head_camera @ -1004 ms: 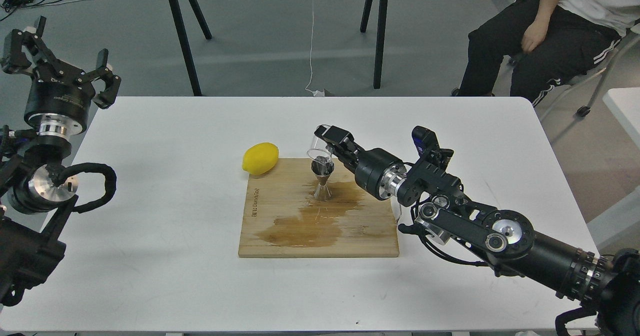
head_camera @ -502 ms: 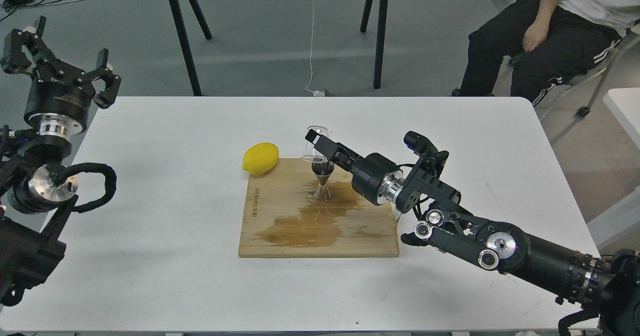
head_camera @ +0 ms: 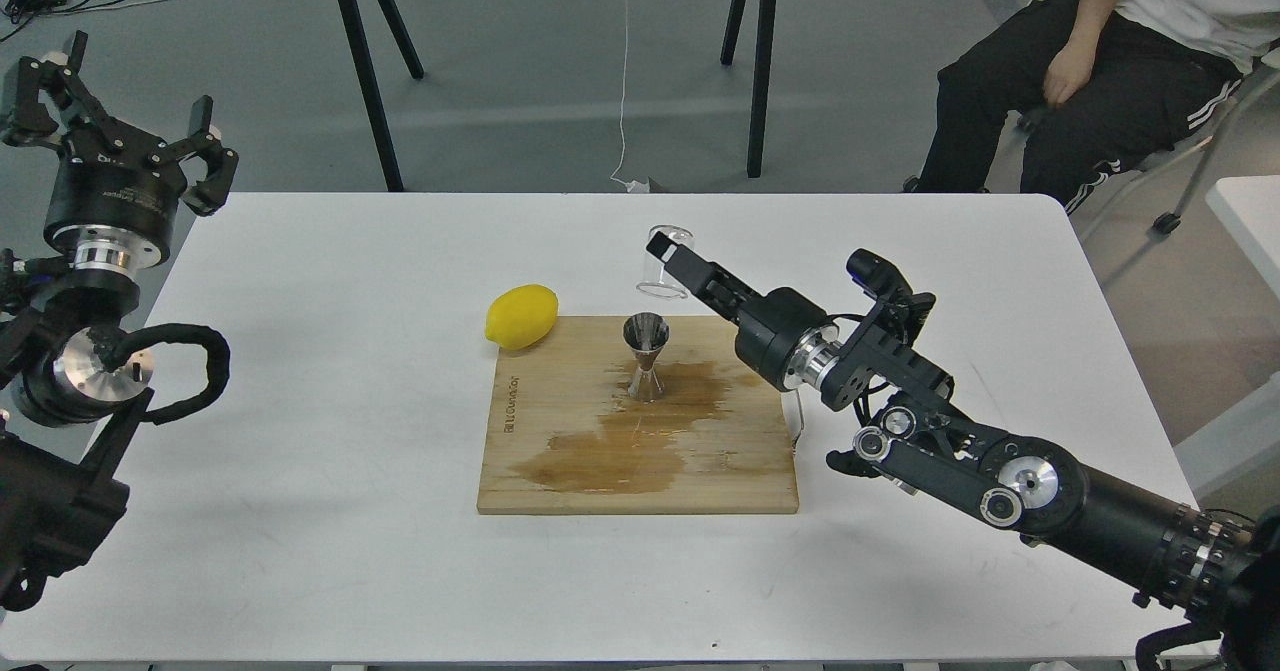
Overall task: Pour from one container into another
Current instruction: 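Carry the glass cup back toward its original spot with the right gripper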
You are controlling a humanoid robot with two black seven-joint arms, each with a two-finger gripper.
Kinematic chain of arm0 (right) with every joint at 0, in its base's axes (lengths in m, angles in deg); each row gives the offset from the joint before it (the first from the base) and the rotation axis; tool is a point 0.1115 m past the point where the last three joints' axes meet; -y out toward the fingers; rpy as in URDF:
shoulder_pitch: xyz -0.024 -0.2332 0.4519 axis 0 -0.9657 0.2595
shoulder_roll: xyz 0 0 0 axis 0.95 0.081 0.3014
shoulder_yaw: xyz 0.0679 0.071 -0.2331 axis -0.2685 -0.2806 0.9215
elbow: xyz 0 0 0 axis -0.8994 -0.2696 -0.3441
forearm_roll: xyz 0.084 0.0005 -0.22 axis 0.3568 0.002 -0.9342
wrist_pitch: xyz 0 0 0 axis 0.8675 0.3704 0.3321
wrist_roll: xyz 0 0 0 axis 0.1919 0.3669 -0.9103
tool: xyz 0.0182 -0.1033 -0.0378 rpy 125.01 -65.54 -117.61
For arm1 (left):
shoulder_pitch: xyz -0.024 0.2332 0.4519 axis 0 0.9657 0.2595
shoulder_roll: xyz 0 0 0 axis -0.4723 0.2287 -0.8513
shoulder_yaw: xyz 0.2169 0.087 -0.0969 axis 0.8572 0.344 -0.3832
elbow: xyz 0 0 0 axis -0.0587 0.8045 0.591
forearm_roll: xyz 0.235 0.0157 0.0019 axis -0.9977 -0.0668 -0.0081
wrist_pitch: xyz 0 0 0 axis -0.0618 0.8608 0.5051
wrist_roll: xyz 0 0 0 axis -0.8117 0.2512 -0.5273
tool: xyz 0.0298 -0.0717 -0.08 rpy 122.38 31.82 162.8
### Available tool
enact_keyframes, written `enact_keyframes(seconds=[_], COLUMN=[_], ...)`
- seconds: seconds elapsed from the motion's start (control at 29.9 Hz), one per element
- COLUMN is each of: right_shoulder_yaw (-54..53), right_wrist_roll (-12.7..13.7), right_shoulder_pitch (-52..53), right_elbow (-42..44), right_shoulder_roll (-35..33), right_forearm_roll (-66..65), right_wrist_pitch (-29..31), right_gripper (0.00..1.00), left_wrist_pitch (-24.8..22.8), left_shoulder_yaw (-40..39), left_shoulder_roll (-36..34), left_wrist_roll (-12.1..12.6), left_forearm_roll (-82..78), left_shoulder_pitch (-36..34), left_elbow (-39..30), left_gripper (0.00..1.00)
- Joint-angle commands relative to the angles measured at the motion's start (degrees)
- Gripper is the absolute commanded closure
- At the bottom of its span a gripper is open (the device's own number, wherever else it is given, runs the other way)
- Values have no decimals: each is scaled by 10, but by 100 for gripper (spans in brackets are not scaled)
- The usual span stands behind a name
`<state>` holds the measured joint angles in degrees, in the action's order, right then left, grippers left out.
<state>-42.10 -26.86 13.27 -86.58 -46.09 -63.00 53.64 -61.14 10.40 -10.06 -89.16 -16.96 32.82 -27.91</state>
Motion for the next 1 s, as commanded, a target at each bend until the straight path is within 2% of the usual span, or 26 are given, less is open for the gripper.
enact_keyframes(seconds=[0.0, 0.23, 0.44, 0.67, 0.84, 0.97], right_shoulder_yaw=[-46, -120, -158, -226, -238, -238], right_wrist_roll=[4, 11, -4, 0, 3, 38], right_shoulder_pitch=[-18, -37, -83, -188, -202, -203], right_elbow=[-12, -14, -8, 9, 50, 99], right_shoulder_roll=[-29, -108, -160, -157, -153, -153], right_forearm_roll=[89, 350, 541, 611, 685, 825], right_wrist_pitch=[3, 16, 56, 104, 134, 208], right_gripper=[59, 59, 58, 58, 57, 57], left_wrist_pitch=[0, 12, 11, 11, 11, 10], left_shoulder_yaw=[-2, -2, -3, 0, 0, 2], left_shoulder_roll=[2, 8, 7, 47, 57, 55], left_wrist_roll=[0, 2, 1, 2, 2, 2], left_forearm_roll=[0, 1, 2, -1, -1, -1], left_shoulder_pitch=[-1, -3, -2, -1, 1, 4], left_elbow=[0, -5, -6, -5, -5, -5], left_gripper=[0, 0, 0, 0, 0, 0])
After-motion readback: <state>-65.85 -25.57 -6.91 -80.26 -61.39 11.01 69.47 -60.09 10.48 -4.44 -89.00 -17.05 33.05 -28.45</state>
